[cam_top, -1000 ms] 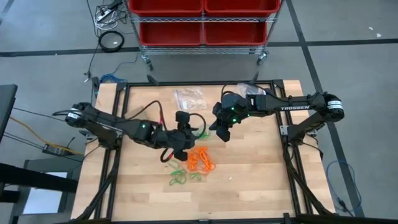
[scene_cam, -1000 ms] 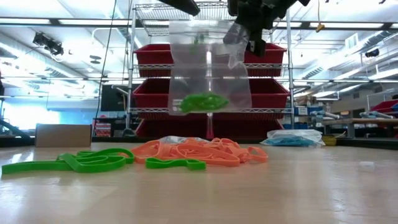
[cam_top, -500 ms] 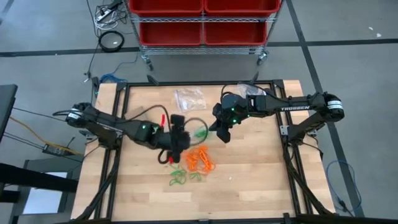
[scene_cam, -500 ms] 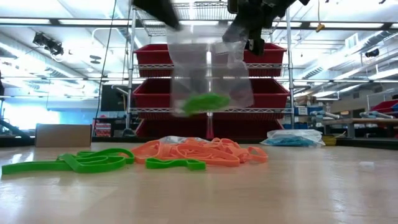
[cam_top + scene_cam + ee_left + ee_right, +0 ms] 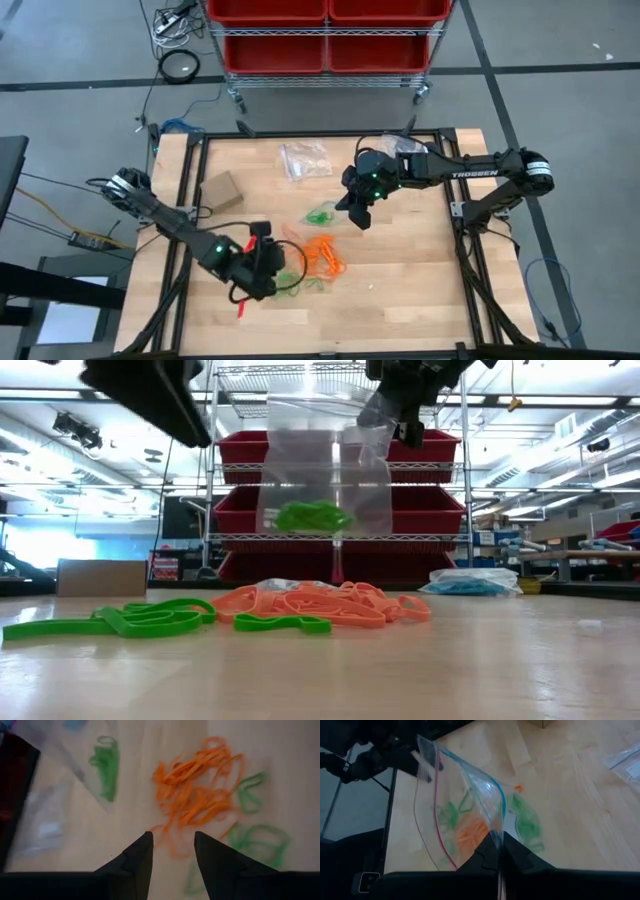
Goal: Sort rubber bands
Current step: Put the green rubber band into the transparent zip bag
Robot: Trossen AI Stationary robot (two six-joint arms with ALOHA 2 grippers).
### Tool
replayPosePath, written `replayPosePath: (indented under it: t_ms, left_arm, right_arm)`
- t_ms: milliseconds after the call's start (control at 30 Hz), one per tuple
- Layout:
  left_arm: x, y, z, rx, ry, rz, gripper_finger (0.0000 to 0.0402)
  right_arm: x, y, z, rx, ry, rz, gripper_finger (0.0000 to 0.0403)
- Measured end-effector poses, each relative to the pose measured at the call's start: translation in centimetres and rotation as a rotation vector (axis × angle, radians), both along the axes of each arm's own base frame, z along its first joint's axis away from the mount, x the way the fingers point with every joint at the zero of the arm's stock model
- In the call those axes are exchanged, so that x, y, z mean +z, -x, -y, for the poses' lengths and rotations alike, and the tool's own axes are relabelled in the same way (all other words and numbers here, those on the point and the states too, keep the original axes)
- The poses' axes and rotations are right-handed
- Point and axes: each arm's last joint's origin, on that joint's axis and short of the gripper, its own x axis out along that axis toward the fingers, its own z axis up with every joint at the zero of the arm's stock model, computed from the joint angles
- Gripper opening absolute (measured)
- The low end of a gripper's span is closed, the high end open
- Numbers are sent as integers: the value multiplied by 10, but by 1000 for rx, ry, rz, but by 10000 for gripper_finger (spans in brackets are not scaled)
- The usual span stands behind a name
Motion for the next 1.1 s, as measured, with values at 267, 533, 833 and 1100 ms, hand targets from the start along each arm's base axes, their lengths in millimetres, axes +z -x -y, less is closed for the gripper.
replayPosePath:
  t_ms: [267,533,833,1100]
  left_arm:
    - [-82,17,7,-17,410,157,152]
    - [-117,20,3,-24,463,221,145]
    - [-148,-12,3,42,377,114,112]
    - [-136,-24,8,-53,304,82,28]
  right_arm:
    - [0,0,0,0,-1,0,0]
    - [0,0,1,1,5,3,0]
    - [0,0,2,2,12,4,0]
    - [0,0,1,8,12,1,0]
